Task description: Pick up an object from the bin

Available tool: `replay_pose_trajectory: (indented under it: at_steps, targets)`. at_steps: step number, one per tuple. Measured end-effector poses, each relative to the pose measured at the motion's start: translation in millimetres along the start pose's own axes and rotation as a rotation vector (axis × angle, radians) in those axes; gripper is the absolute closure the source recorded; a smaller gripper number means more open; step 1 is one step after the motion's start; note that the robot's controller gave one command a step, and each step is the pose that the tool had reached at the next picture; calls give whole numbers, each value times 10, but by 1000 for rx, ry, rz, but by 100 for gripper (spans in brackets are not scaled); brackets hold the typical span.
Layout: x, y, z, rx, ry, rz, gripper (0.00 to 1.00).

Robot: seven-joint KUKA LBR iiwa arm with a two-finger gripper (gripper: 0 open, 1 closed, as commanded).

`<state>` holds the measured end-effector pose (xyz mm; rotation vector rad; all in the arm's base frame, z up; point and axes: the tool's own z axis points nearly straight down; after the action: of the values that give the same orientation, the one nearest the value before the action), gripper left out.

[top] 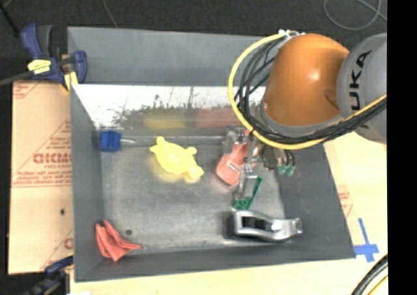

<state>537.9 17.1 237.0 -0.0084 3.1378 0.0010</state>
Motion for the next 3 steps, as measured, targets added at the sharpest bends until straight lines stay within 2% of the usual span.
replay_pose_trajectory:
  at_steps: [1,2,3]
  targets:
    - [0,0,0,0,0,0,0]
    - [-58,13,331,1,-11,-20,0]
    - [-133,-66,953,-1,-7,23,0]
